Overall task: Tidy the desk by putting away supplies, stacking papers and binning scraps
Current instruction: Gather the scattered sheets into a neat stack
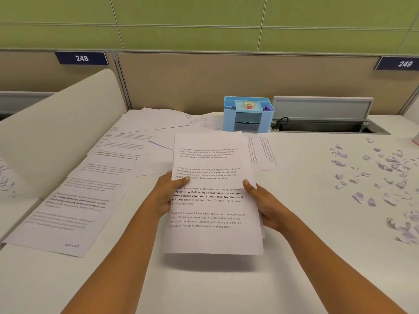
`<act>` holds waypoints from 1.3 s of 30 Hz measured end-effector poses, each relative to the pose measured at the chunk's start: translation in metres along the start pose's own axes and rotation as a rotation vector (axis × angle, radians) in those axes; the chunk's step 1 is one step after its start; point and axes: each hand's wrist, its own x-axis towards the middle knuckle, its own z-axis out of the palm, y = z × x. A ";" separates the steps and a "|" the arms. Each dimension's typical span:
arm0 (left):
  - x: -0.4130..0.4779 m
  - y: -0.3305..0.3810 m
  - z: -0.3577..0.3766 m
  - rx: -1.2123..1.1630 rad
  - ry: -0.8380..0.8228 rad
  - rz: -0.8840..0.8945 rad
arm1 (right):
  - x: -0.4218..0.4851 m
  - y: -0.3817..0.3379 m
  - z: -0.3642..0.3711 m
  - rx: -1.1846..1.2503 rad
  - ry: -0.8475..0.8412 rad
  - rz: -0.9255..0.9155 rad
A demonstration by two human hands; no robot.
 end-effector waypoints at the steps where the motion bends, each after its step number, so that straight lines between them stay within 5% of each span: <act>1: -0.001 0.000 0.002 0.000 0.012 0.029 | 0.000 0.000 -0.001 -0.014 0.004 0.002; 16: -0.029 0.034 0.002 -0.139 -0.060 0.420 | 0.006 -0.025 0.027 -0.149 0.170 -0.428; 30: -0.025 0.013 -0.037 0.156 0.011 0.262 | 0.025 -0.009 0.056 -0.215 0.200 -0.374; 33: -0.018 0.009 -0.063 0.321 0.135 0.288 | 0.030 -0.007 0.062 -0.180 0.232 -0.371; 36: -0.012 -0.003 -0.099 0.715 0.470 0.295 | 0.036 -0.004 0.065 -0.150 0.264 -0.338; 39: -0.008 -0.013 -0.129 1.075 0.561 0.150 | 0.042 0.002 0.069 -0.134 0.288 -0.300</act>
